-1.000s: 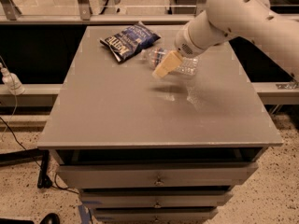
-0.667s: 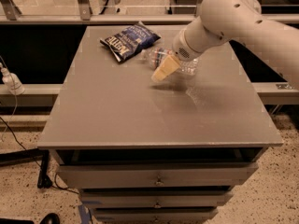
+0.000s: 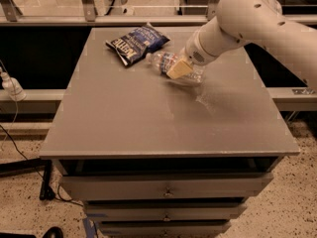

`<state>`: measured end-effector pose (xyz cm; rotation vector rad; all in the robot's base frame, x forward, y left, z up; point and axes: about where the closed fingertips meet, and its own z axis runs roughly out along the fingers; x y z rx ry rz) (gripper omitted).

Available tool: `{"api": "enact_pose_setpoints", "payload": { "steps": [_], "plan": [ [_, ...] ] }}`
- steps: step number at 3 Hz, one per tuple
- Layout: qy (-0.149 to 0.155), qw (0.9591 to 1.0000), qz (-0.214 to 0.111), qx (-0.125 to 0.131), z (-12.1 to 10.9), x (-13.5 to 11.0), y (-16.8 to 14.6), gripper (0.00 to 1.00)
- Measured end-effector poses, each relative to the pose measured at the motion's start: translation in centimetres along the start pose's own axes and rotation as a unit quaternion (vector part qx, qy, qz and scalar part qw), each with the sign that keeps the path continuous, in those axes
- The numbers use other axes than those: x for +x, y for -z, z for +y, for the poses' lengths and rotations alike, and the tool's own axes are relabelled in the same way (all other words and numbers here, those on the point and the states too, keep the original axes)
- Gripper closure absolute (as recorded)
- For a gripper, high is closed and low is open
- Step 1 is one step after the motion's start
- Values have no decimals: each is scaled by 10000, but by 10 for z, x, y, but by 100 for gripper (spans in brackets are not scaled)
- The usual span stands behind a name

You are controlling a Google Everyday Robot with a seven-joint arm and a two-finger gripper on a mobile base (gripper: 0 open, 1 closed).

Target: Pick water bottle

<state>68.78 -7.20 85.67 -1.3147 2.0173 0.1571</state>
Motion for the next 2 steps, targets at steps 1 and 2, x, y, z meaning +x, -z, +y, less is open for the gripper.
{"api": "enact_pose_setpoints", "payload": {
  "steps": [1,2],
  "plan": [
    [268,9995,-181,-65,12,-9,17,64],
    [527,9974,-467,-143,23,-24,43,88]
  ]
}}
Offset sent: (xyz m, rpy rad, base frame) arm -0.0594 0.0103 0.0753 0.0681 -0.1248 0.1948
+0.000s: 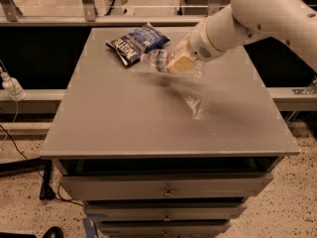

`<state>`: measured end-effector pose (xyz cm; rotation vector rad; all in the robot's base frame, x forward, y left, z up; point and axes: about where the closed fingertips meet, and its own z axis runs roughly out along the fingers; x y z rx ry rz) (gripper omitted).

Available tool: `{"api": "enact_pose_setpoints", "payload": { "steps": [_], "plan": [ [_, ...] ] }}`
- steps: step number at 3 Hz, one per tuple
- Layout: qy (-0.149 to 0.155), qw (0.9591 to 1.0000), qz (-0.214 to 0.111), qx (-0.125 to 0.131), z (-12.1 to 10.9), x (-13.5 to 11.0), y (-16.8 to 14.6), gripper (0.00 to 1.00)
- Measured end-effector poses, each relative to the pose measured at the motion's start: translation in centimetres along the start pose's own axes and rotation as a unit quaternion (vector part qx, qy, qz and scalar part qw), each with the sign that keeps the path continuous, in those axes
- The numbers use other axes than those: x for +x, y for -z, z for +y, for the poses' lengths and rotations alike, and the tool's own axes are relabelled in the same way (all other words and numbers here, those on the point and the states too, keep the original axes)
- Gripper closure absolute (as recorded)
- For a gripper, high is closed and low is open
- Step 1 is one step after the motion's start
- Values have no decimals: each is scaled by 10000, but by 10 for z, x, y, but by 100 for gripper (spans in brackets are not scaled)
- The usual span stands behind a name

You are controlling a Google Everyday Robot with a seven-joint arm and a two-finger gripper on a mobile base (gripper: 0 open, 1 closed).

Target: Pick water bottle

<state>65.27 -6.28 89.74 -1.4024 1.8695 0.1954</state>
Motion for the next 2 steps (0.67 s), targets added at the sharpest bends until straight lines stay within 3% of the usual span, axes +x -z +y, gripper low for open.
{"api": "enact_pose_setpoints", "payload": {
  "steps": [1,2],
  "plan": [
    [92,9992,-387,-68,3,-17,28,100],
    [84,9989,-446,-86,4,-19,30,100]
  ]
}}
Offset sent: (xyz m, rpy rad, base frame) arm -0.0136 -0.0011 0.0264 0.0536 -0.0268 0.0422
